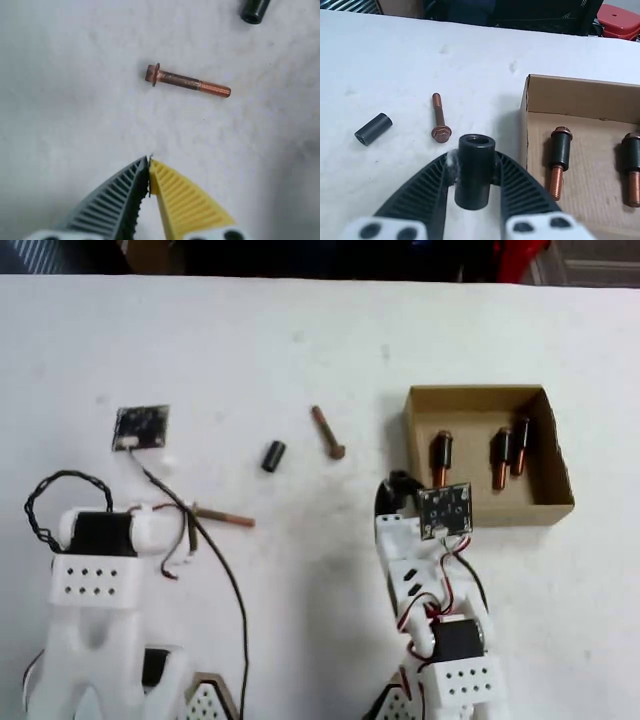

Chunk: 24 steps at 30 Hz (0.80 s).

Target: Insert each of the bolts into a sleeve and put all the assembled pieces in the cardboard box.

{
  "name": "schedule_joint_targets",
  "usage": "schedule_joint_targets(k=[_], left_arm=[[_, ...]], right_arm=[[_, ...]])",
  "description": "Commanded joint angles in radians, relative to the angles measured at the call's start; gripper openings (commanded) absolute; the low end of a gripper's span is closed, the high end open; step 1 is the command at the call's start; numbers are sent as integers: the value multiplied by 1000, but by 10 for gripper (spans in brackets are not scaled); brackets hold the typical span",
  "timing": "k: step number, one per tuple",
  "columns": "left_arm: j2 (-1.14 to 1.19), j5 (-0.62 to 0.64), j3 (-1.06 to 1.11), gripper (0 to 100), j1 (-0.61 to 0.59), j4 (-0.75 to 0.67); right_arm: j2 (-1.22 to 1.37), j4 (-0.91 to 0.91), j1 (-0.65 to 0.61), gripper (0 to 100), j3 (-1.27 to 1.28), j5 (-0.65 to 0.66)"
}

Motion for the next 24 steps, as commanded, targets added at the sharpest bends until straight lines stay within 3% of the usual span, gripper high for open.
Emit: schedule_joint_targets(k=[1, 6, 9, 15, 24], left_arm=[[-25, 78, -2, 42, 1, -37], [-25, -80, 2, 43, 93, -55], [-25, -101, 0, 59, 145, -58], [-31, -12, 0, 186, 159, -81], [24, 230, 0, 189, 157, -221]], right_arm=[[-16, -28, -5, 18, 2, -6], [-16, -28, -2, 18, 2, -6], [-16, -28, -2, 18, 2, -6], [-16, -28, -1, 18, 2, -6], [-16, -28, -1, 18, 2, -6]])
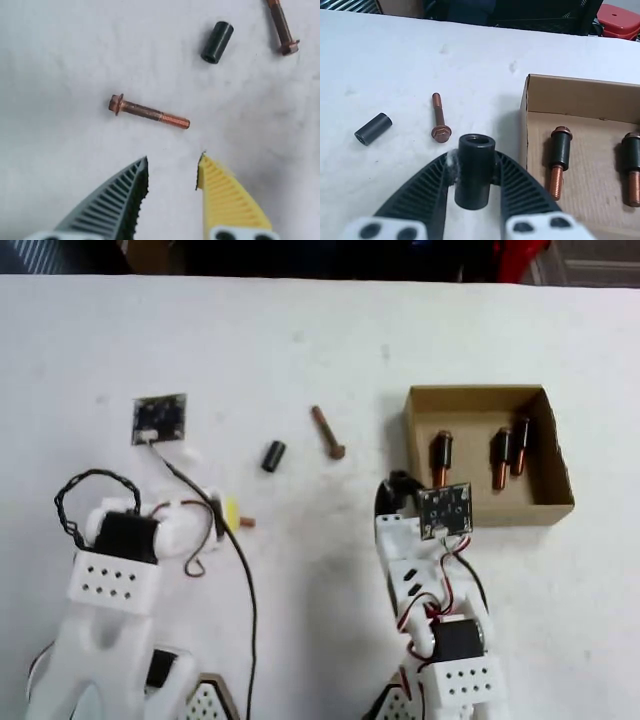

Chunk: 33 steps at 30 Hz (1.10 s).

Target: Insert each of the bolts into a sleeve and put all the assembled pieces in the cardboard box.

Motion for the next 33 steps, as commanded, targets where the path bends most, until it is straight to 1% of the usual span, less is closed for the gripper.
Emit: schedule_joint_targets(k=[1, 3, 5, 8, 11, 14, 19, 21, 24, 26, 33], left_arm=[[59, 101, -11, 189, 4, -69], [151, 152, -17, 190, 4, -89], [257, 190, -32, 217, 4, -104], [404, 278, -87, 331, 1, -104], [518, 450, -157, 450, -1, -104], [601, 560, -203, 513, -1, -109], [702, 649, -252, 517, -7, -117], [742, 672, -258, 517, -35, -153], [805, 677, -256, 517, -93, -227], [834, 677, -261, 517, -122, -247], [886, 677, -261, 517, -134, -311]], right_arm=[[-16, -28, -1, 18, 2, -6], [-16, -28, 1, 18, 2, -6], [-16, -28, 1, 18, 2, -6], [-16, -28, 1, 18, 2, -6], [-16, -28, 1, 18, 2, -6], [-16, -28, 1, 18, 2, -6], [-16, -28, 1, 18, 2, -6], [-16, -28, 1, 18, 2, -6], [-16, -28, 1, 18, 2, -6], [-16, -28, 1, 18, 2, -6], [-16, -28, 1, 18, 2, -6]])
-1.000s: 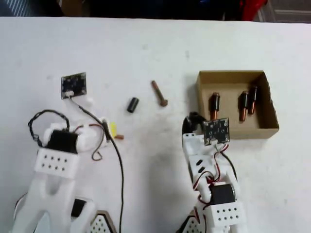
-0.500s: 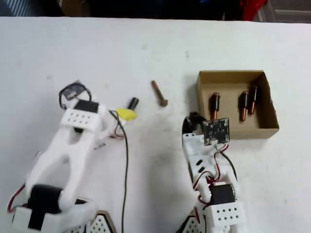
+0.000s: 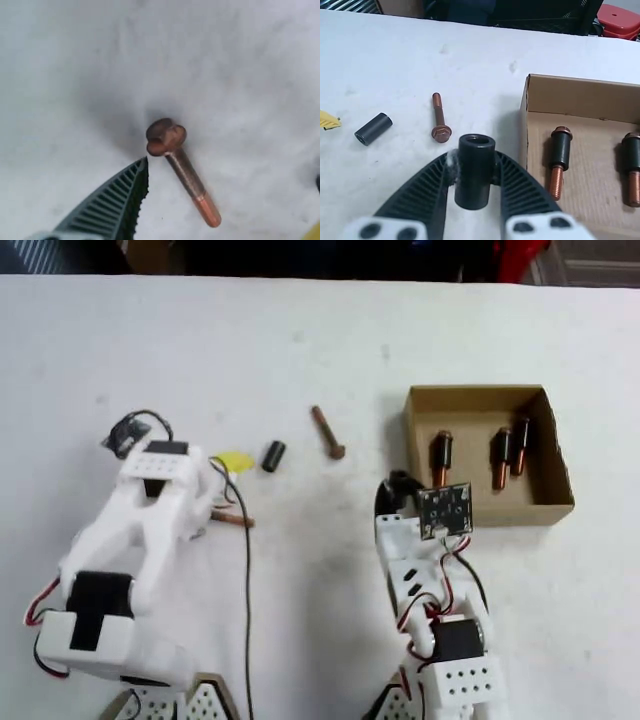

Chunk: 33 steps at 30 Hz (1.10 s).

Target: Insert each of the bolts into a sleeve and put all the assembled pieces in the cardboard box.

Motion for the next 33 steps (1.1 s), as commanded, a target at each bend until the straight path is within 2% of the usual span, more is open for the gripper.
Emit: schedule_joint_targets(k=[1, 11, 15, 17, 23, 33], left_arm=[[7, 12, -54, 517, -8, -48], [94, 14, -55, 516, -13, -173], [99, 14, -55, 511, -13, -183], [99, 14, -57, 466, -13, -183], [107, 11, -87, 235, -18, -175], [107, -32, -87, 209, -41, -175]], right_arm=[[-16, -28, 1, 18, 2, -6], [-16, -28, 1, 18, 2, -6], [-16, -28, 1, 18, 2, -6], [-16, -28, 1, 18, 2, -6], [-16, -28, 1, 18, 2, -6], [-16, -28, 1, 18, 2, -6]])
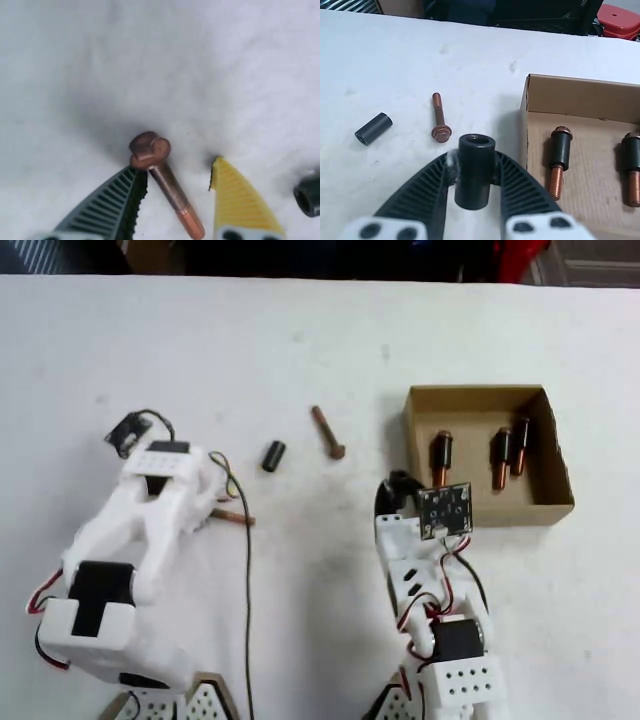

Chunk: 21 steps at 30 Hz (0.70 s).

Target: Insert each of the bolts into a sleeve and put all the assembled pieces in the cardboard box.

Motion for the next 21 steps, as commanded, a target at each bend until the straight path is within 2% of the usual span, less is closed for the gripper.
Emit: schedule_joint_targets(k=[1, 6, 16, 21], left_arm=[[18, -31, -57, 195, -44, -61], [18, -103, -57, 19, -64, -63], [16, -404, -48, 55, -56, -58], [13, -601, -58, 57, -54, 20]], right_arm=[[-16, -28, 1, 18, 2, -6], [-16, -28, 1, 18, 2, -6], [-16, -28, 1, 18, 2, -6], [-16, -28, -2, 18, 2, -6]])
